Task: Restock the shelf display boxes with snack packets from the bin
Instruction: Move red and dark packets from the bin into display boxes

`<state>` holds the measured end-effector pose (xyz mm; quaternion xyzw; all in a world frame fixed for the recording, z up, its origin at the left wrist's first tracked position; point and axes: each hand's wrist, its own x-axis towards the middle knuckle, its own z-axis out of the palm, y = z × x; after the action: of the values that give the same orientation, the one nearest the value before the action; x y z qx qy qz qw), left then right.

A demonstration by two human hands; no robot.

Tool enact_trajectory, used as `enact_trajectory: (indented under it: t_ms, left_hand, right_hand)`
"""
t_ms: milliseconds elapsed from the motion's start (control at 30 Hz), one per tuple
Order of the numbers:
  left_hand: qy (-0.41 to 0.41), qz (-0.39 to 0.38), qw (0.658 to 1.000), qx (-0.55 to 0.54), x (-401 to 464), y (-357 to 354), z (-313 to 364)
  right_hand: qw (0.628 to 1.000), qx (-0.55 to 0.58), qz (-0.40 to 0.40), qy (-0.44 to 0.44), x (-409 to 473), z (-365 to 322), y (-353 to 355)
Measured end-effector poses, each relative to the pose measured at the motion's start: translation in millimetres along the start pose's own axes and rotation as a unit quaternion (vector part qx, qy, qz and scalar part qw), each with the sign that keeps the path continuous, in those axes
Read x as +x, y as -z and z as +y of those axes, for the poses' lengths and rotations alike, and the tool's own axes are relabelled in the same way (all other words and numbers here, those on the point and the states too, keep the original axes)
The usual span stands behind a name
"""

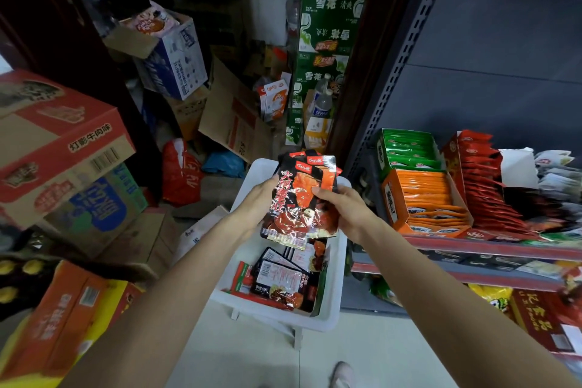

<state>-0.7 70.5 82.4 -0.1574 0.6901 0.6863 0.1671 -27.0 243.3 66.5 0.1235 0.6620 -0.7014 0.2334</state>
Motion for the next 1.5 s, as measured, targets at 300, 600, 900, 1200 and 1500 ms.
enact_trajectory:
  t_ms: [300,600,900,1200,1500]
  left_hand:
    - [-0.138,0.098,0.977,0.128,6.9,5.6,0.6]
    - [-0.061,0.118,0.991,-0.023,12.0,10.8,-2.7]
    - [-0.348,0.286,0.841,0.299,0.9,0.2,-3.7]
    - [-0.461,0.146,0.722,0.494,10.9,-28.7,-26.7]
    - [-0.38,0.068,0.804,0.453,7.2,-27.5,-29.1]
  right_hand:
    - [0.999,0.016,0.018,0.03,-2.2,10.1,8.2]
    - [0.996,0.076,0.001,0.037,-3.2,15.1,19.0]
    - [0.994,0.085,0.059,0.041,-0.4,13.3,9.9]
    - [0.99,0.131,-0.015,0.056,-4.5,10.9,-8.4]
    - [0.99,0.142,0.013,0.02,-4.2,15.8,-3.3]
